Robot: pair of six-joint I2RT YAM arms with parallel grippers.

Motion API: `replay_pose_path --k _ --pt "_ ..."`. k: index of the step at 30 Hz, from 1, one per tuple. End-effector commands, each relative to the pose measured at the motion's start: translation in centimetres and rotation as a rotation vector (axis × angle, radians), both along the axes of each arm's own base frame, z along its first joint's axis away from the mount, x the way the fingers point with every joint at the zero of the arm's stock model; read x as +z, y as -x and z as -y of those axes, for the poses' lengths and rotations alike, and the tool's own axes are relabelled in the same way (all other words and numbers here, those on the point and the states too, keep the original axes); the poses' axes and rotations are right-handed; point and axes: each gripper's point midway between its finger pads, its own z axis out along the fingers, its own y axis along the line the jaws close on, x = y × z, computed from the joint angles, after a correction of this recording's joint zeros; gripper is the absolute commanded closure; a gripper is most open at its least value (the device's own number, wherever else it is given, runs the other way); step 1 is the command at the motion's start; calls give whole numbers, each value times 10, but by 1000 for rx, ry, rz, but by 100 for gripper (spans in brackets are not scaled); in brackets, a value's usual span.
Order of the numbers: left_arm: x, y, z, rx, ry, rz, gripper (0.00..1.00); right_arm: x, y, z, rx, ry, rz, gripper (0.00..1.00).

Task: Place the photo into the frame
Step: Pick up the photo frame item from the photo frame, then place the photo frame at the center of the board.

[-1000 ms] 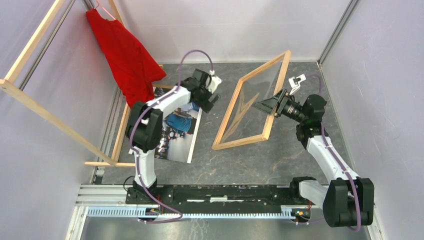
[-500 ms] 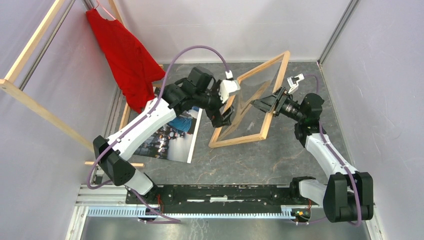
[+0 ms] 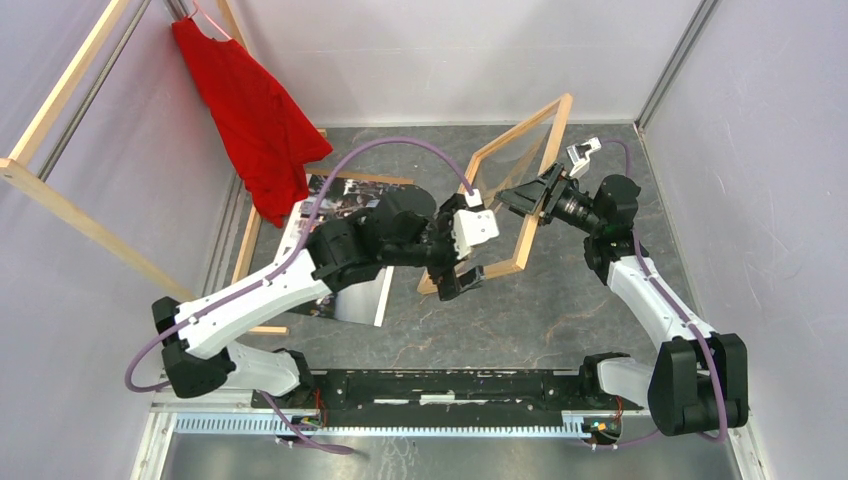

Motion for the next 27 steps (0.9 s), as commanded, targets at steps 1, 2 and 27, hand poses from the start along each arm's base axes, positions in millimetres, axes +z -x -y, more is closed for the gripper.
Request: replay_pose_path --k 1,2,27 --pt "-1 -14 24 101 26 35 0 32 -6 -1 -7 2 120 21" --pt "-5 -19 27 125 10 57 0 31 -6 -1 -6 2 117 21" --pt "-27 -60 33 225 -70 223 24 -5 6 -3 55 75 77 22"
